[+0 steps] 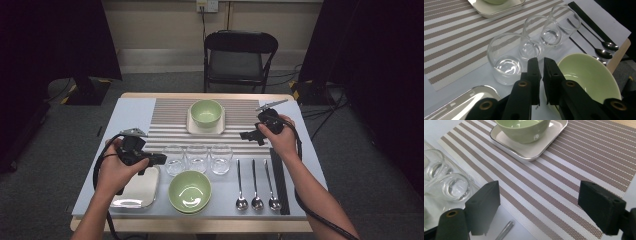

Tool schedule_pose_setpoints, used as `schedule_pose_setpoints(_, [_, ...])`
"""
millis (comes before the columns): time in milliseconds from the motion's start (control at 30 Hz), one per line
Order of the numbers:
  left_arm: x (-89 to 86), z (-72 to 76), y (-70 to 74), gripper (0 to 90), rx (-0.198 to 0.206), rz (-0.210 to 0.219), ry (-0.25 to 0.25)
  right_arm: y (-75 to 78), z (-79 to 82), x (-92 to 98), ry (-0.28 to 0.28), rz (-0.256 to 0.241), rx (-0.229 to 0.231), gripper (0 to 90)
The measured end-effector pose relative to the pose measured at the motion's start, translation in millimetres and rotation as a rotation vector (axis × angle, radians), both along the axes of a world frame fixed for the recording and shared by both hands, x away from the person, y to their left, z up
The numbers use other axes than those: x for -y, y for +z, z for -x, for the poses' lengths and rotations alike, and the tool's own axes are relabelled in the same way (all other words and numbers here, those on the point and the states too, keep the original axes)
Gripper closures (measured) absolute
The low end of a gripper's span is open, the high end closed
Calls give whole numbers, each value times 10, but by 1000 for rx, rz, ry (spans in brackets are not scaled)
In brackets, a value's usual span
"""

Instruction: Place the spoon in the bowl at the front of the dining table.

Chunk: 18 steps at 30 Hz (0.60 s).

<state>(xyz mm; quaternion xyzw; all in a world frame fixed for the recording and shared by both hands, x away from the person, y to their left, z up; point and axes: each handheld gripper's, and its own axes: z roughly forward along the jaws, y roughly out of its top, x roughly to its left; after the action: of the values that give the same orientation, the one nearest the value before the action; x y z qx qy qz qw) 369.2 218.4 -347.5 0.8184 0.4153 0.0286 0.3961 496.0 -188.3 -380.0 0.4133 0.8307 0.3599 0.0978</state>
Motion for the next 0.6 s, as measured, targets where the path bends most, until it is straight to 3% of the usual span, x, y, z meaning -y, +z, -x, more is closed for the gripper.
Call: schedule_pose_setpoints(600, [315, -41, 87, 891, -24, 12, -30, -66, 46, 163, -10, 10, -8, 169])
